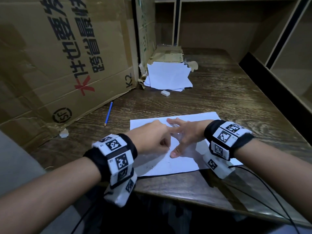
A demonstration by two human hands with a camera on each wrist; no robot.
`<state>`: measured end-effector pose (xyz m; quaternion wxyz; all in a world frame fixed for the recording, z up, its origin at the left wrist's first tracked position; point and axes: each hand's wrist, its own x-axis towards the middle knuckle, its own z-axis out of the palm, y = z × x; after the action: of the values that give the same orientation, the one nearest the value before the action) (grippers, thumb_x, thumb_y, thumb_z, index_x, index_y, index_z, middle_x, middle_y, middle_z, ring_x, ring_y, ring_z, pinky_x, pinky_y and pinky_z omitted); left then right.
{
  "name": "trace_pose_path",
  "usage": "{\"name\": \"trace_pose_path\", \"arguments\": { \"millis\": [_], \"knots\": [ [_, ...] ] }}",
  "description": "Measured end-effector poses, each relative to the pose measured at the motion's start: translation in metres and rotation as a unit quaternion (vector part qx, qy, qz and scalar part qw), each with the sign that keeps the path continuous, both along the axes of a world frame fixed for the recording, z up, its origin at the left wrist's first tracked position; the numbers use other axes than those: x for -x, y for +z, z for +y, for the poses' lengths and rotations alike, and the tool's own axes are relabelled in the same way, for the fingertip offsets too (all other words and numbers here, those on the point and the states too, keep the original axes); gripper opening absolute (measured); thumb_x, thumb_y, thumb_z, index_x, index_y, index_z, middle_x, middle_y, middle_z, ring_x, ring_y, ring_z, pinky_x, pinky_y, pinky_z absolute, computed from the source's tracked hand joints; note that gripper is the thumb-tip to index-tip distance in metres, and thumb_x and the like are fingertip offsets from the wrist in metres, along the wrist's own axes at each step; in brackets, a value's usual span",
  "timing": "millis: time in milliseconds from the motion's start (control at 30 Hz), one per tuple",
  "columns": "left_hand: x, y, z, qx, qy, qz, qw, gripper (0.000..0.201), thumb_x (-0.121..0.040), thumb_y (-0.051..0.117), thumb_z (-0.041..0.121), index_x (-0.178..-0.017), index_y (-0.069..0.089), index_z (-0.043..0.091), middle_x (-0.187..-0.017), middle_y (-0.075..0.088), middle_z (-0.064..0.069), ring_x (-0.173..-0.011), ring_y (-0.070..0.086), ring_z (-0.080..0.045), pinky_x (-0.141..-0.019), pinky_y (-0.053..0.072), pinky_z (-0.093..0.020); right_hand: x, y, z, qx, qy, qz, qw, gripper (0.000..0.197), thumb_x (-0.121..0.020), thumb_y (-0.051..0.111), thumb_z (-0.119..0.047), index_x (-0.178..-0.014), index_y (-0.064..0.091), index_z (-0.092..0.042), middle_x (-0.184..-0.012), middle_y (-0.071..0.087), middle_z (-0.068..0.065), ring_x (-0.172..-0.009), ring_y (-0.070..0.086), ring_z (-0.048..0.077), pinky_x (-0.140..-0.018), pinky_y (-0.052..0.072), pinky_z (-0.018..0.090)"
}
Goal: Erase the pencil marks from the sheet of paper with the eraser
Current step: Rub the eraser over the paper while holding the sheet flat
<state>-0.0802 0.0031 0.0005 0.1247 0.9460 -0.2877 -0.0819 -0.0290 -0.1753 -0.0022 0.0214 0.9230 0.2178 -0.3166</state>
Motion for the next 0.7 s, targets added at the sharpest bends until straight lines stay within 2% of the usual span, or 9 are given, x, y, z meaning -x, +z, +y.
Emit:
{"name": "trace_pose_path", "arguments": {
  "millis": [67, 133, 200, 300, 367, 467, 567, 633, 700],
  "knots": [
    [0.002, 0.002, 0.001, 0.002, -0.017, 0.026, 1.0, 0.009, -0.084, 0.069, 0.018, -0.081, 0.078, 0.018, -0.062, 0.064, 0.014, -0.06, 0.06, 0.002, -0.056, 0.045, -0.015, 0.0, 0.0, 0.0, -0.002, -0.001, -0.003, 1.0, 0.114, -0.07, 0.07, -0.076, -0.154, -0.006, -0.055, -0.163, -0.026, -0.021, -0.156, -0.008, 0.021, -0.124, 0.01, 0.055],
    [-0.011, 0.002, 0.009, -0.005, 0.022, 0.002, 1.0, 0.012, -0.082, 0.065, 0.017, -0.079, 0.077, 0.017, -0.067, 0.07, 0.007, -0.065, 0.064, -0.007, -0.063, 0.054, -0.029, -0.002, 0.0, 0.001, 0.0, 0.003, 0.0, 1.0, 0.116, -0.068, 0.068, -0.079, -0.152, -0.009, -0.057, -0.163, -0.027, -0.021, -0.156, -0.01, 0.021, -0.124, 0.01, 0.056],
    [-0.018, -0.001, 0.01, -0.01, 0.049, -0.027, 0.998, 0.015, -0.081, 0.061, 0.015, -0.077, 0.075, 0.014, -0.067, 0.069, 0.001, -0.066, 0.065, -0.017, -0.062, 0.055, -0.034, -0.004, -0.002, 0.0, -0.003, 0.004, 0.003, 1.0, 0.118, -0.067, 0.068, -0.081, -0.152, -0.011, -0.057, -0.163, -0.028, -0.021, -0.156, -0.012, 0.021, -0.124, 0.009, 0.056],
    [-0.003, -0.001, -0.004, 0.001, -0.014, 0.0, 1.0, 0.012, -0.081, 0.066, 0.014, -0.072, 0.074, 0.015, -0.051, 0.056, 0.012, -0.055, 0.057, -0.001, -0.052, 0.039, -0.017, -0.003, -0.004, -0.001, -0.008, 0.002, -0.01, 1.0, 0.115, -0.067, 0.07, -0.078, -0.153, -0.003, -0.056, -0.164, -0.025, -0.019, -0.157, -0.007, 0.019, -0.123, 0.012, 0.052],
    [0.0, 0.001, -0.003, 0.015, -0.023, 0.034, 0.999, 0.008, -0.082, 0.07, 0.015, -0.078, 0.077, 0.016, -0.052, 0.056, 0.02, -0.054, 0.055, 0.006, -0.052, 0.035, -0.011, -0.001, -0.002, 0.0, -0.002, 0.004, -0.008, 1.0, 0.117, -0.067, 0.07, -0.078, -0.154, -0.005, -0.054, -0.164, -0.026, -0.019, -0.157, -0.008, 0.018, -0.124, 0.012, 0.053],
    [-0.023, 0.004, 0.009, -0.012, 0.023, 0.001, 1.0, 0.011, -0.082, 0.068, 0.015, -0.081, 0.078, 0.017, -0.065, 0.066, 0.012, -0.061, 0.06, -0.002, -0.06, 0.048, -0.021, -0.002, -0.002, 0.001, -0.006, 0.006, 0.001, 1.0, 0.12, -0.069, 0.069, -0.078, -0.154, -0.011, -0.052, -0.163, -0.027, -0.018, -0.156, -0.01, 0.018, -0.125, 0.012, 0.054],
    [-0.041, 0.008, 0.02, -0.023, 0.069, -0.002, 0.997, 0.011, -0.084, 0.07, 0.02, -0.091, 0.078, 0.023, -0.082, 0.071, 0.01, -0.08, 0.068, -0.009, -0.078, 0.058, -0.031, -0.003, -0.005, -0.002, -0.025, -0.015, 0.008, 1.0, 0.123, -0.063, 0.071, -0.081, -0.152, -0.01, -0.056, -0.162, -0.026, -0.024, -0.156, -0.005, 0.014, -0.125, 0.015, 0.051],
    [-0.047, 0.011, 0.028, -0.001, 0.093, 0.004, 0.996, 0.01, -0.085, 0.074, 0.026, -0.095, 0.075, 0.027, -0.086, 0.07, 0.011, -0.085, 0.066, -0.007, -0.08, 0.055, -0.027, -0.003, -0.005, -0.003, -0.028, -0.012, -0.004, 1.0, 0.123, -0.062, 0.071, -0.082, -0.154, -0.005, -0.054, -0.164, -0.019, -0.024, -0.156, 0.002, 0.014, -0.124, 0.019, 0.049],
    [-0.048, 0.014, 0.034, 0.017, 0.109, 0.021, 0.994, 0.015, -0.084, 0.078, 0.03, -0.096, 0.071, 0.026, -0.088, 0.069, 0.009, -0.086, 0.065, -0.008, -0.077, 0.054, -0.025, -0.001, -0.002, -0.002, -0.039, 0.009, -0.048, 0.998, 0.116, -0.062, 0.072, -0.08, -0.157, 0.015, -0.045, -0.166, 0.008, -0.014, -0.152, 0.021, 0.017, -0.12, 0.03, 0.046]
  ]
}}
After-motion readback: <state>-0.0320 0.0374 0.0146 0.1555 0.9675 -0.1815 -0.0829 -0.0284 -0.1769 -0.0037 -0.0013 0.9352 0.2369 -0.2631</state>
